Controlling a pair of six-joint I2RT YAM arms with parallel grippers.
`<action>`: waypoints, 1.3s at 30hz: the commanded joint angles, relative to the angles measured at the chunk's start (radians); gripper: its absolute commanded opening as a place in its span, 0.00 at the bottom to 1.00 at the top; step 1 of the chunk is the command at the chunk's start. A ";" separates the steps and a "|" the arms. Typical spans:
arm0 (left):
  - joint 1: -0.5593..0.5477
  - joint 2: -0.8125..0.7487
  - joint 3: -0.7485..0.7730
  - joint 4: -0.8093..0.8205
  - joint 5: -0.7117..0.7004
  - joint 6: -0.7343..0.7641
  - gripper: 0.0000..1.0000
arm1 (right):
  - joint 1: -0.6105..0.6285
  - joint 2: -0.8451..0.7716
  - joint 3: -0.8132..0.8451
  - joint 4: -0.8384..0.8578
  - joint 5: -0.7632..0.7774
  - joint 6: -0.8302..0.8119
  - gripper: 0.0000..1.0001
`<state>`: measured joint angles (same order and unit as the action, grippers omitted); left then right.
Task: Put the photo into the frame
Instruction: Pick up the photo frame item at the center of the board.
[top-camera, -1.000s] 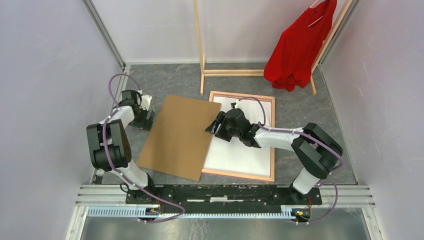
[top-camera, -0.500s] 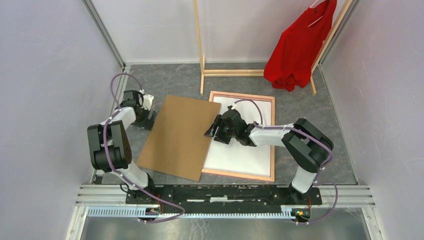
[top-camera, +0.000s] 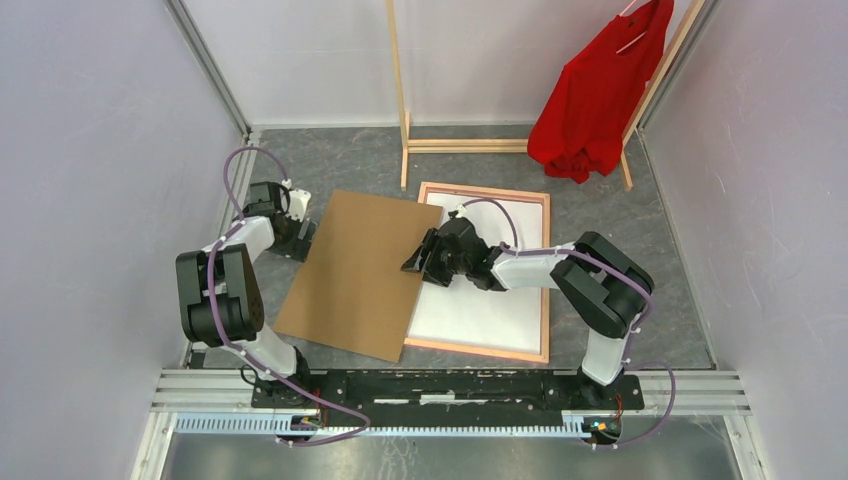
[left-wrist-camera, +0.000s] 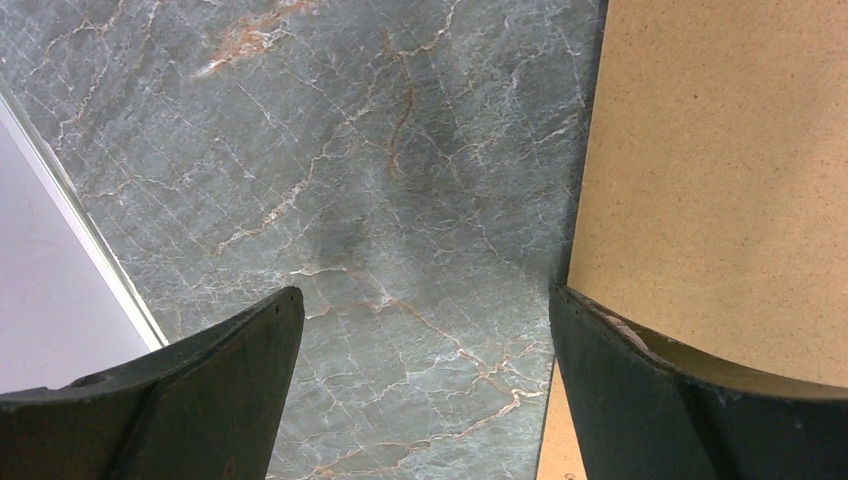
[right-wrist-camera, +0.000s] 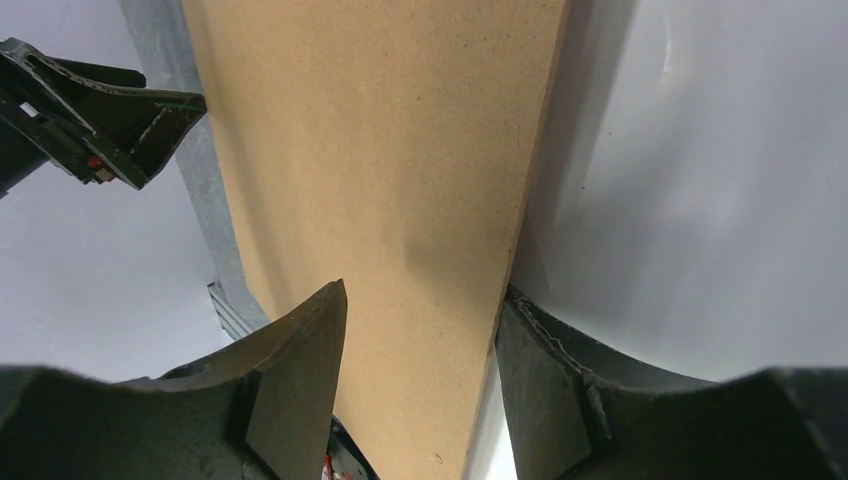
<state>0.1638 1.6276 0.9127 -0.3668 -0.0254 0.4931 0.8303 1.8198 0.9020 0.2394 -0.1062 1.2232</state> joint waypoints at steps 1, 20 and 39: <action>-0.024 0.046 -0.045 -0.055 0.066 0.012 1.00 | 0.007 -0.005 0.005 0.179 -0.064 0.061 0.60; -0.032 -0.018 0.012 -0.195 0.207 0.048 1.00 | 0.048 -0.053 0.034 0.240 -0.066 0.100 0.43; -0.036 -0.750 0.280 -0.687 0.870 0.681 1.00 | -0.149 -0.259 0.274 -0.061 -0.021 0.282 0.00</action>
<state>0.1333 0.9806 1.2488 -0.9497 0.6815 0.9379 0.7185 1.6733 1.1168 0.1291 -0.1390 1.3731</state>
